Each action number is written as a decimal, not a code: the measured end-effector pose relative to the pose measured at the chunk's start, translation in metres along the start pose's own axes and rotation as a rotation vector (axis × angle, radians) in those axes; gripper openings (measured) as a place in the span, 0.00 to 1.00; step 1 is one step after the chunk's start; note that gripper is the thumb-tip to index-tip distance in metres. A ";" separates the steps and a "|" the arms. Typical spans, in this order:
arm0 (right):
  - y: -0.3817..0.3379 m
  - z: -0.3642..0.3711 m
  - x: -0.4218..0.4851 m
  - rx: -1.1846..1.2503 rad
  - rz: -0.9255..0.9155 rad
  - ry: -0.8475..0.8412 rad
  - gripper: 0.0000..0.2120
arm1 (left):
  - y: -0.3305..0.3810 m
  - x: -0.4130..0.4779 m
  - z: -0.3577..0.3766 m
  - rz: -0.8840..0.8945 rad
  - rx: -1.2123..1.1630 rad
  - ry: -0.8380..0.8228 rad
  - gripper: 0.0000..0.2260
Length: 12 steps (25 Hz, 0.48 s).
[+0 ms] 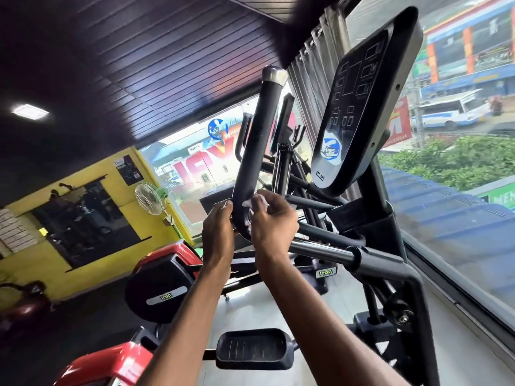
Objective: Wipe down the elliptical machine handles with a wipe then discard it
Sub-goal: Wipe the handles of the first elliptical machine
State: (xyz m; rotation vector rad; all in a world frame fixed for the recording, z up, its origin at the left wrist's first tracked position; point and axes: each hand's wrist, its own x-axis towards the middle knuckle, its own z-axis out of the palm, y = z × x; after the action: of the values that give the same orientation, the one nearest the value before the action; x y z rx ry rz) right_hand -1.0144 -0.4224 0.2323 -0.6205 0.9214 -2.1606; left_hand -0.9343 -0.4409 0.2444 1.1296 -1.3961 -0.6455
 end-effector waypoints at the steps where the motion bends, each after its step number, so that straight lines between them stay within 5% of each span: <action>1: -0.006 0.003 0.004 0.033 -0.026 0.017 0.04 | 0.003 0.000 -0.001 -0.016 -0.003 -0.006 0.14; 12: 0.004 0.003 -0.003 -0.151 -0.190 -0.007 0.05 | 0.025 0.006 0.002 -0.054 0.087 -0.037 0.12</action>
State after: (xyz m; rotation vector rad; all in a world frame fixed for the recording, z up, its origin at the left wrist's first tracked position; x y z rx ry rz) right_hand -1.0088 -0.4235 0.2307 -0.8178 1.0667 -2.2678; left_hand -0.9414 -0.4375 0.2687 1.2336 -1.4411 -0.6522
